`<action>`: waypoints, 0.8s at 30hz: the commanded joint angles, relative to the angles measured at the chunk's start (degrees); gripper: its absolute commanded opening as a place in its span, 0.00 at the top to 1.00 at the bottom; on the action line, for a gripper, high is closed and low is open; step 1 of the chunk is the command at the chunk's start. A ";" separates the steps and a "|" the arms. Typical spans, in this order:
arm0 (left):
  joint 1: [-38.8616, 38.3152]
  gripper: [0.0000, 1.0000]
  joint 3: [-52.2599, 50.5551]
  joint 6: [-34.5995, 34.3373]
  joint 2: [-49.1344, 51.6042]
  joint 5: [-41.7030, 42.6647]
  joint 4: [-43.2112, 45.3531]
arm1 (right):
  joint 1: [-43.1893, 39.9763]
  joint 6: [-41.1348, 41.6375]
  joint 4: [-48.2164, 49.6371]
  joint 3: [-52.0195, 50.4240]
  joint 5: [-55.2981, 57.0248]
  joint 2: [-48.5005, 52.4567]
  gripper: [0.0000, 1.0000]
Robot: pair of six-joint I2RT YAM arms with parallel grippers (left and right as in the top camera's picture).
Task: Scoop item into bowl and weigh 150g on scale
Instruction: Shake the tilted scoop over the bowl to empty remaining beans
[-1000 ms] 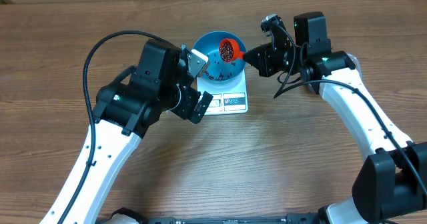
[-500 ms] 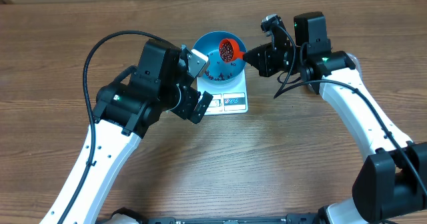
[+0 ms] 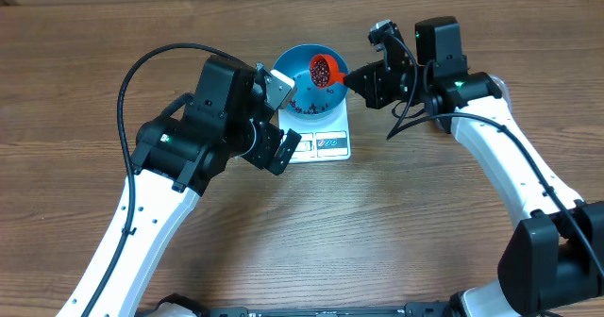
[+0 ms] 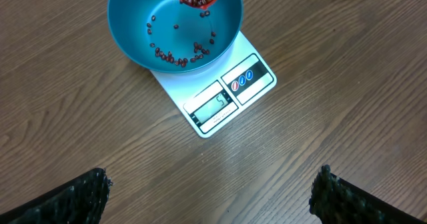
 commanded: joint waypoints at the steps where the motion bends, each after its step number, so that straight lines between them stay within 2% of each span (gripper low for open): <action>1: -0.07 0.00 0.44 -0.63 0.35 0.79 0.07 | 3.02 -3.08 0.31 2.67 6.78 -1.57 0.96; 4: -0.07 0.00 0.44 -0.63 0.35 0.79 0.07 | 6.12 -3.48 0.09 2.67 16.87 -1.57 0.96; 7: -0.07 0.00 0.44 -0.63 0.35 0.79 0.07 | 7.74 -3.50 0.09 2.67 20.61 -1.57 0.96; 24: -0.07 0.00 0.44 -0.63 0.35 0.79 0.07 | 7.96 -3.43 -1.46 2.67 20.90 -1.57 0.96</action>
